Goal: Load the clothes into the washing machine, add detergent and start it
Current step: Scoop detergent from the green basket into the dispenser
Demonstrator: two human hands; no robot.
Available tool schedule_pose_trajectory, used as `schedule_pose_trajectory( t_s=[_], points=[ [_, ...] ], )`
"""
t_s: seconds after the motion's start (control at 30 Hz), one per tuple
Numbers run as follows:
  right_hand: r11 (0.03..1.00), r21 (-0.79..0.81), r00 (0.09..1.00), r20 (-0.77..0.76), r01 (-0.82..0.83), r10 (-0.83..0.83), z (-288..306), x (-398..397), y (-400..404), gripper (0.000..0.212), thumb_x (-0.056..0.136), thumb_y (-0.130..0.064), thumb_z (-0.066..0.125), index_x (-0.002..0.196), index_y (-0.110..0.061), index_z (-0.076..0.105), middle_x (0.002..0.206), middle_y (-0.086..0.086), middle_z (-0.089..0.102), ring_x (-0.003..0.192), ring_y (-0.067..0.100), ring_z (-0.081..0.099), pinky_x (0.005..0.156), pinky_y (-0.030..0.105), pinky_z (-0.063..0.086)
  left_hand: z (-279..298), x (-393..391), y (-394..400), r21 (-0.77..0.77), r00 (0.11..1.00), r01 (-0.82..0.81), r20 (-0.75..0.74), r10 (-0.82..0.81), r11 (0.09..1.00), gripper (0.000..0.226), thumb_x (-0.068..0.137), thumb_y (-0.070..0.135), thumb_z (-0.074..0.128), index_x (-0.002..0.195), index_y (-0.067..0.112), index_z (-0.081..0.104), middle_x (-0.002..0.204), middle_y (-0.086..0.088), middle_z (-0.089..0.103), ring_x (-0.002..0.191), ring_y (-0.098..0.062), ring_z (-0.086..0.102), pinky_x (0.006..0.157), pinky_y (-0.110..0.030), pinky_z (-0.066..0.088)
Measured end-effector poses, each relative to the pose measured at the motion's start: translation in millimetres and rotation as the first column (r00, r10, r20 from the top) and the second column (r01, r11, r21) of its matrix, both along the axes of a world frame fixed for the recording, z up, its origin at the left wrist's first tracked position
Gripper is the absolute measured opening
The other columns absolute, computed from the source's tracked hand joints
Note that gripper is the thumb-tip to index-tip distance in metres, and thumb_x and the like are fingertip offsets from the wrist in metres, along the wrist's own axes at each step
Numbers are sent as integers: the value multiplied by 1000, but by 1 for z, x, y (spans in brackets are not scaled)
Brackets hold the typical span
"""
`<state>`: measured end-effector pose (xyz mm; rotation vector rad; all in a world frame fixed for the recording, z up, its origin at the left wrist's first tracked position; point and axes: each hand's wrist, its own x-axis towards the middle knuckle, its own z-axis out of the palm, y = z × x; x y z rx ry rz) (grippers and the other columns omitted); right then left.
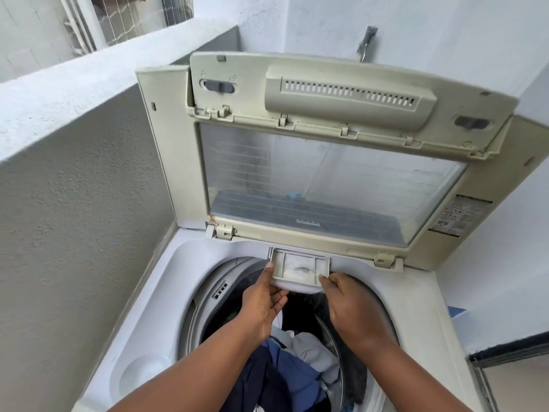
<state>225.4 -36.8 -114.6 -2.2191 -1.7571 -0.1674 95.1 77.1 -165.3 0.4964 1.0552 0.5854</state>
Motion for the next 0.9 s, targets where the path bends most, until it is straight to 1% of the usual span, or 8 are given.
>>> schedule_pose_trajectory(
  t_s=[0.1, 0.2, 0.3, 0.37, 0.53, 0.73, 0.8, 0.9],
  points=[
    [997, -69, 999, 40, -21, 23, 6, -5, 0, 29, 75, -8, 57, 98, -3, 73, 81, 9, 67, 64, 24, 65, 51, 26, 50, 2, -3, 3, -1, 996, 70, -59, -70, 998, 42, 86, 49, 63, 101, 10, 65, 95, -11, 67, 81, -21, 63, 72, -29, 54],
    [994, -100, 999, -31, 40, -43, 14, -8, 1, 34, 91, -17, 41, 112, -8, 66, 99, 6, 65, 82, 25, 65, 65, 32, 53, 19, -13, 2, 47, 982, 125, -148, -117, 991, 48, 85, 57, 59, 98, 12, 63, 92, -9, 63, 78, -19, 58, 64, -25, 46],
    [997, -68, 1000, 4, 24, -24, 26, -16, 1, 43, 65, 0, 80, 106, -6, 70, 95, 7, 66, 74, 22, 67, 56, 29, 55, 43, -32, -1, 168, 955, 209, -249, -164, 963, 51, 87, 61, 48, 98, 13, 66, 75, 0, 70, 77, -19, 57, 64, -26, 40],
    [998, -64, 1000, -15, 16, -17, 38, -24, 0, 51, 55, 6, 84, 103, -6, 72, 92, 7, 67, 71, 21, 67, 51, 27, 54, 65, -46, -3, 282, 917, 236, -382, -117, 930, 40, 97, 49, 41, 85, 18, 65, 64, 2, 72, 77, -18, 59, 70, -28, 44],
    [991, 72, 993, 44, -114, 111, 79, -47, -8, 52, 55, 8, 83, 105, -2, 72, 91, 10, 66, 71, 26, 67, 47, 28, 51, 125, -98, -30, 605, 767, 366, -626, 138, 708, 64, 95, 53, 41, 145, 13, 35, 148, -7, 42, 132, -24, 43, 112, -38, 32],
    [888, 266, 916, -43, -375, 399, 147, -106, -31, 30, 90, -11, 56, 120, -9, 62, 107, 4, 60, 84, 24, 62, 63, 26, 43, 204, -177, -100, 670, 366, 650, -690, 625, 359, 75, 94, 60, 32, 153, 20, 9, 160, 0, 13, 148, -18, 6, 119, -32, 4],
    [808, 310, 853, 20, -502, 522, 172, -133, -40, 35, 79, 4, 68, 113, -2, 66, 98, 13, 64, 75, 29, 66, 55, 28, 49, 227, -208, -123, 592, 197, 722, -672, 714, 357, 78, 93, 63, 27, 153, 19, 1, 161, 1, 3, 148, -18, -5, 121, -36, -3],
    [694, 444, 781, 21, -567, 624, 212, -178, -50, 23, 93, -7, 52, 110, -6, 67, 95, 8, 61, 76, 25, 64, 62, 28, 52, 262, -259, -162, 544, 8, 724, -620, 785, 423, 82, 93, 64, 26, 152, 19, -7, 161, 1, -7, 147, -20, -14, 120, -40, -8]
  ],
)
